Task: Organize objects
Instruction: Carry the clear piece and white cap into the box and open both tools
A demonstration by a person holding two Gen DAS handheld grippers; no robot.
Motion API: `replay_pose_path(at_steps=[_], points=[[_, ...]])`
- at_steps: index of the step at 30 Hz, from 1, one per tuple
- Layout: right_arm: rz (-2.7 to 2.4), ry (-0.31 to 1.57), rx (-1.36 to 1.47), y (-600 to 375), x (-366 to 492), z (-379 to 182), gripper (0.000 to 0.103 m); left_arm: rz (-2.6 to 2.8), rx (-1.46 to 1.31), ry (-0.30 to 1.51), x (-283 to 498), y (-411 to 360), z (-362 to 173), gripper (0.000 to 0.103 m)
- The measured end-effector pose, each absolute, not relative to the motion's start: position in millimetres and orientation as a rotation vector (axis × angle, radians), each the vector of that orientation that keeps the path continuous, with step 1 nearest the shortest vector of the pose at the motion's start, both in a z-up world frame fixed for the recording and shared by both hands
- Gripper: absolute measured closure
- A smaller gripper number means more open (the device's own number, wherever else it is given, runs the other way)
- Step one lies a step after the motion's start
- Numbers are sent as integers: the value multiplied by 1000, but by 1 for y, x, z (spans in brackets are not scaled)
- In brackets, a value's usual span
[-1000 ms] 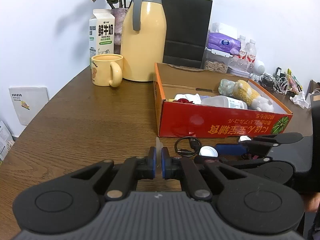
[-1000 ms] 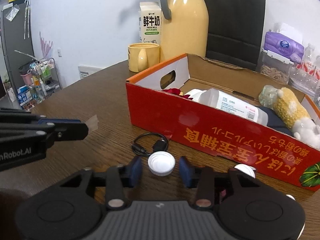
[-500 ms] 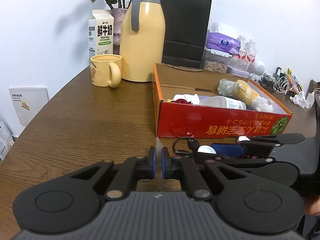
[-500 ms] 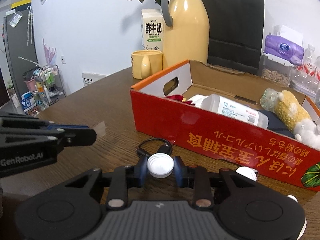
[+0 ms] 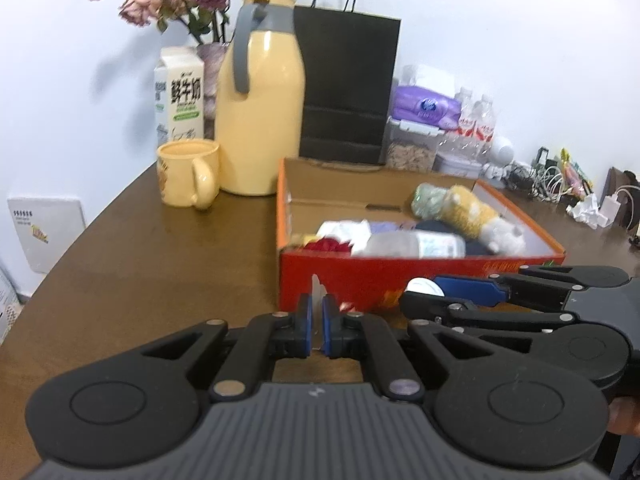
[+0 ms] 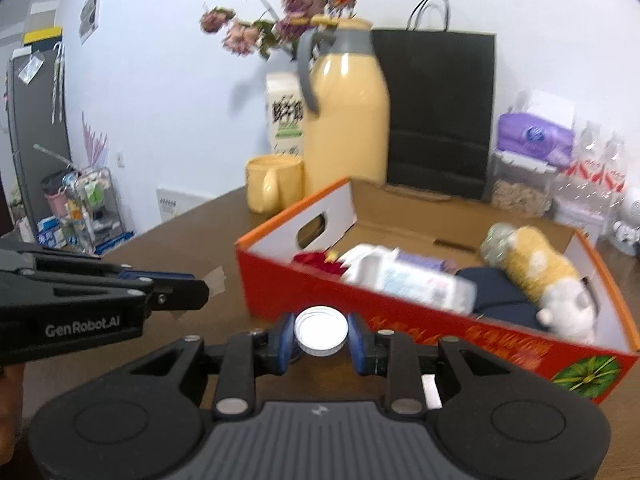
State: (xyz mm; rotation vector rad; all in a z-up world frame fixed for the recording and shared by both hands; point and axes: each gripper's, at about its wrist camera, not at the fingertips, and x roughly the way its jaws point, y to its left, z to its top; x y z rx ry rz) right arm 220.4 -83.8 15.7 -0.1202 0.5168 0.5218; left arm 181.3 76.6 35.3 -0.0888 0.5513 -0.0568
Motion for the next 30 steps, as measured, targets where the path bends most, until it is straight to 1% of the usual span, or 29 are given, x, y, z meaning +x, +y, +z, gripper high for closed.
replay_pose_path(at_steps=[9,16,22,24,28,30], points=[[439,433,-99,-118,250,44,76,-96,-81,481,216,46,62,97],[389,406,-84,-138,286,48,76,-100,-87,463,259,24,68,97],[355,430,-45,-154,310,37,76,-90,-64,465,294,12,58,97],[345,442,-34,-158,315,33,76,-86,-66,494,304,13,50,97],[341,469,-26,-162,321,25,76,-63,-73,516,311,17,37,97],[344,478,-32,-162,321,22,75,-51,-71,510,311,18,35,94]])
